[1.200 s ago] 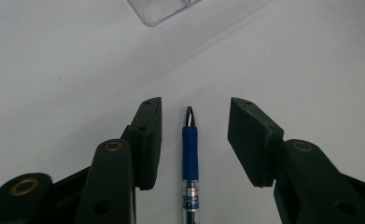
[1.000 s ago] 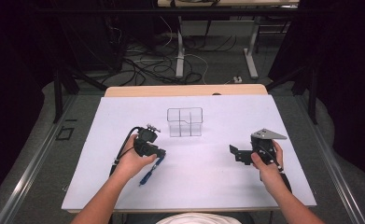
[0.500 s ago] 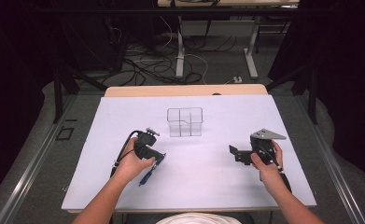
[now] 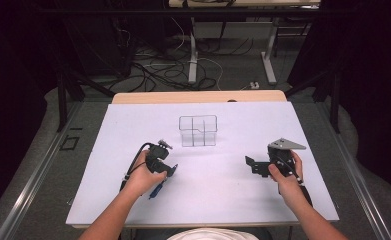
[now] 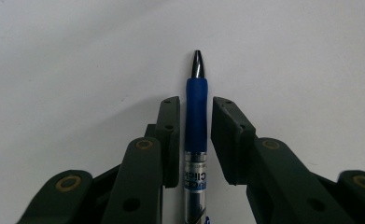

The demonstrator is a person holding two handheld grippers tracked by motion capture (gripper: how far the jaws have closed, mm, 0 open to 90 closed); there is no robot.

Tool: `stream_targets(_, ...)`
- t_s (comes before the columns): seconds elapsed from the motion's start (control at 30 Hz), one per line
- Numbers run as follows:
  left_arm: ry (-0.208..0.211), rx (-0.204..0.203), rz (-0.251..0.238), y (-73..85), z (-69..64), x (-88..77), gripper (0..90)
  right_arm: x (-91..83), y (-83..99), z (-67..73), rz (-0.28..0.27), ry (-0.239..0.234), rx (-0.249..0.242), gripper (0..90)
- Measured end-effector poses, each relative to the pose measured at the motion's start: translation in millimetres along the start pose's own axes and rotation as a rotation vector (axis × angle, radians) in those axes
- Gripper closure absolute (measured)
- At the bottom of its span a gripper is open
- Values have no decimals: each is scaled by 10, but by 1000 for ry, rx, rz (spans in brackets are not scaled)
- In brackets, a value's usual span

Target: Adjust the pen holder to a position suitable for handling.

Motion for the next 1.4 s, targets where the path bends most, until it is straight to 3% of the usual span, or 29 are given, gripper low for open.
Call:
stream_targets(0.27,-15,14,28,8,-17,8,771,2,3,1,2,0,3,45)
stream_targets(0.9,-14,-7,48,-1,-49,-8,794,6,7,-1,7,-2,0,55)
stream_targets(0.97,-6,-22,42,-7,-57,-18,795,6,8,0,8,-3,1,55)
stream_targets(1.07,0,-12,26,-16,-37,-49,795,6,7,-4,7,-1,-2,56)
stream_targets(1.13,9,-38,16,-18,-39,-72,795,5,8,-1,8,-3,-1,56)
stream_targets(1.4,35,-66,-21,-18,-6,-145,796,6,10,-3,10,-4,-4,56)
Point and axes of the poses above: each handheld gripper's, and its own axes: x roughly forward along the jaws, y roughly out of its underside, z roughly to its left, the point moved 6 cm from there along x, roughly forward along the jaws, and after that the axes turned 15 degrees about x, right-handed, at the moved point
